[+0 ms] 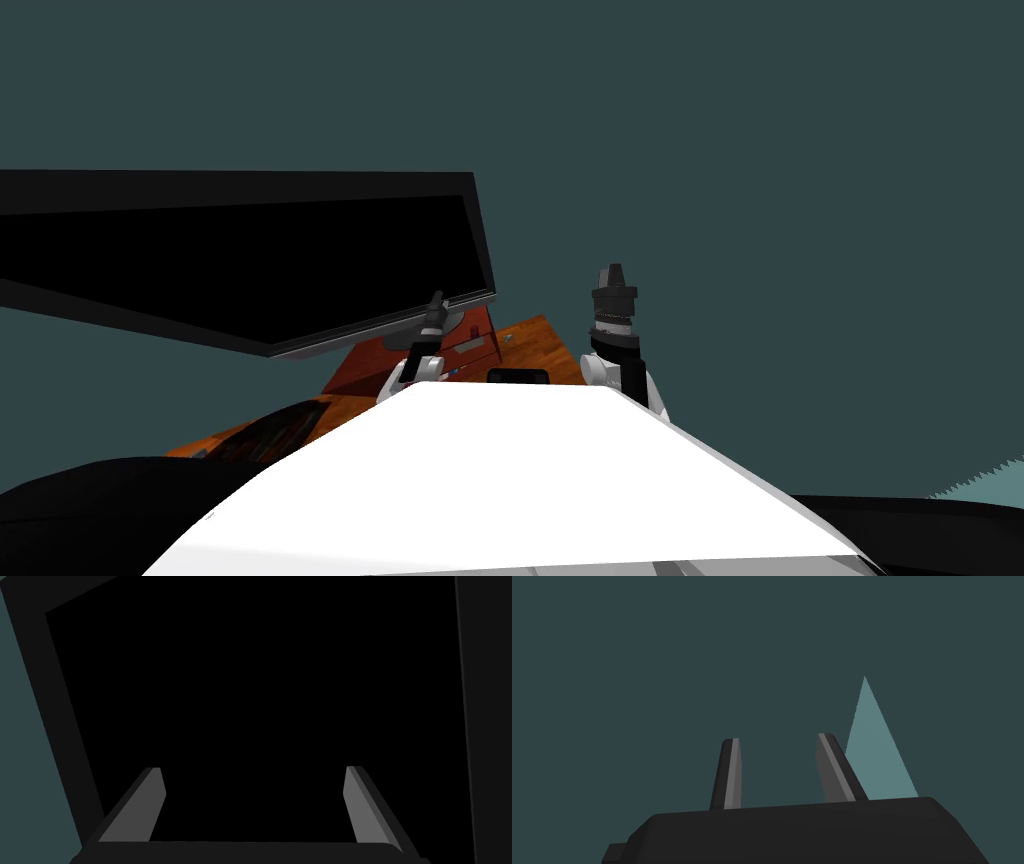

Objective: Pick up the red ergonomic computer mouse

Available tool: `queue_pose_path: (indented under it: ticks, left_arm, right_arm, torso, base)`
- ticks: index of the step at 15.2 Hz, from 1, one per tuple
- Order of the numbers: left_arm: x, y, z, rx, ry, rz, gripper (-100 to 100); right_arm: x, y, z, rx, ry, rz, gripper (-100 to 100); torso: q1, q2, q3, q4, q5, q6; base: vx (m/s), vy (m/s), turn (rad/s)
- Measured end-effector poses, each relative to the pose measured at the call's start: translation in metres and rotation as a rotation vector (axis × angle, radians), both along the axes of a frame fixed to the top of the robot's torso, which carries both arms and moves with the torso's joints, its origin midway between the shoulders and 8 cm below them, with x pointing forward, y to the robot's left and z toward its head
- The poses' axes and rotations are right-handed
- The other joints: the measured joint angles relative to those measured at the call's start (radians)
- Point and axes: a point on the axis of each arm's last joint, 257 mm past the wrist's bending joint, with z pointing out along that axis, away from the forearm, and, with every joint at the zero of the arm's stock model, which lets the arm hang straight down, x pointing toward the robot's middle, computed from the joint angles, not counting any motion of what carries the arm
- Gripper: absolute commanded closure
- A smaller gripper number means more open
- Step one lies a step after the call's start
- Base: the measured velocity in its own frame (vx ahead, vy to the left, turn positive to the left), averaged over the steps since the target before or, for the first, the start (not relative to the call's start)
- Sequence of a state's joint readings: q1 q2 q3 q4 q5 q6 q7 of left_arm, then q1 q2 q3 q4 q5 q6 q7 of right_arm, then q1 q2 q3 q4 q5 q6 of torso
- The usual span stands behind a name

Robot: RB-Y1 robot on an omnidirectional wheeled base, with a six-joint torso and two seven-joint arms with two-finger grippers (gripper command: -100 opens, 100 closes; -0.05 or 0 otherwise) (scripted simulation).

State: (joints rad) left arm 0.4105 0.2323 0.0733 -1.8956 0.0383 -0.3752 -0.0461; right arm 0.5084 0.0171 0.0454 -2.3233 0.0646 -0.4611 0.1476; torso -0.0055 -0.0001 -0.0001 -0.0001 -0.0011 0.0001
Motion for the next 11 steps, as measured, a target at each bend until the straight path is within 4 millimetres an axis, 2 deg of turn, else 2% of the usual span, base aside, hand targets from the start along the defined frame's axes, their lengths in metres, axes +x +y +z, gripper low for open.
queue_pose_path:
  ticks: [8, 11]
  left_arm:
    - [0.014, 0.031, -0.072, 0.06, 0.192, 0.056, -100]
    - [0.015, 0.042, -0.106, 0.08, 0.274, 0.081, -100]
  right_arm:
    - [0.0, 0.0, 0.0, 0.0, 0.0, 0.0, 0]
    - [0.0, 0.0, 0.0, 0.0, 0.0, 0.0, 0]
  torso:
    - [0.001, 0.0, 0.0, 0.0, 0.0, 0.0]
    - [-0.001, -0.001, 0.0, 0.0, 0.0, 0.0]
  base:
    - [0.0, -0.072, 0.008]
    - [0.011, -0.09, 0.009]
